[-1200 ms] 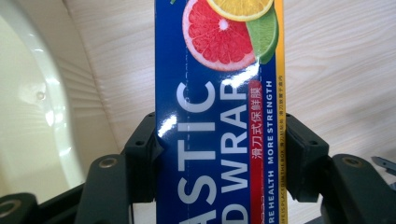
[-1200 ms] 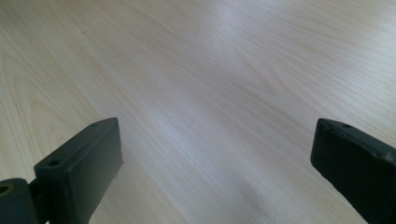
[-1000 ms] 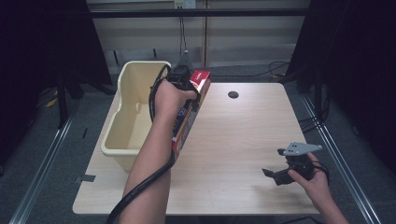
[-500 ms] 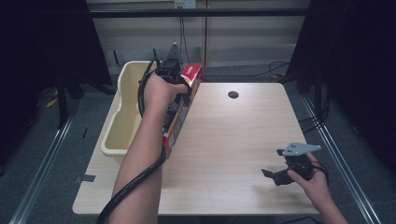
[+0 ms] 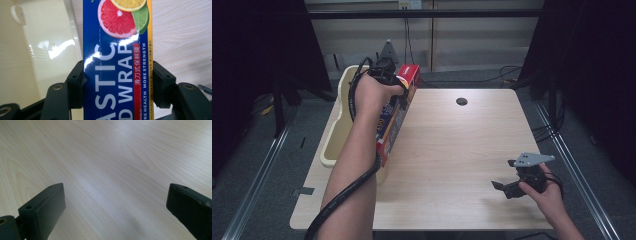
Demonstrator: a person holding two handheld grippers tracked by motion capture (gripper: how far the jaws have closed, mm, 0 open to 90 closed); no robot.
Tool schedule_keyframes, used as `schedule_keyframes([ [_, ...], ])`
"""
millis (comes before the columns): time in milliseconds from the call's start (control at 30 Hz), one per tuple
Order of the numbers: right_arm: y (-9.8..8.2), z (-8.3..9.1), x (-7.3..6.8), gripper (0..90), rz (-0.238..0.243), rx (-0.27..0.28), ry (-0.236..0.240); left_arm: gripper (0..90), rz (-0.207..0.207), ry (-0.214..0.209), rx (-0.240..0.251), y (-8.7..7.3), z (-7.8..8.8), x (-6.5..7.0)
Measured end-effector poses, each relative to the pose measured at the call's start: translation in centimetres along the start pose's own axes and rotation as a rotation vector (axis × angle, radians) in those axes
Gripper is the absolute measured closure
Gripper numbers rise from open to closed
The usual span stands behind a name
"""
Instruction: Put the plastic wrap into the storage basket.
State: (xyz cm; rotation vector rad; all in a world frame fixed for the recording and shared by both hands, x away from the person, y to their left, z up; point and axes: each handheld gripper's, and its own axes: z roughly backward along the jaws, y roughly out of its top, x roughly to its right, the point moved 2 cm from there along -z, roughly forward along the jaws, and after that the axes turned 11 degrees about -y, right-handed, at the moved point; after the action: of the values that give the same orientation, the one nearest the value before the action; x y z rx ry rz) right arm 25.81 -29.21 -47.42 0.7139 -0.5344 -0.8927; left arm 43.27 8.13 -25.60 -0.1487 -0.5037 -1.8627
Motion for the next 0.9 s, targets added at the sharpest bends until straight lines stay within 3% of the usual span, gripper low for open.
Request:
schedule_keyframes([
  [900,0.1,-0.1,-0.1,2.1,0.001,0.0,0.007,40.9,0.089,0.028,0.038,-1.4,2.9,-3.6],
])
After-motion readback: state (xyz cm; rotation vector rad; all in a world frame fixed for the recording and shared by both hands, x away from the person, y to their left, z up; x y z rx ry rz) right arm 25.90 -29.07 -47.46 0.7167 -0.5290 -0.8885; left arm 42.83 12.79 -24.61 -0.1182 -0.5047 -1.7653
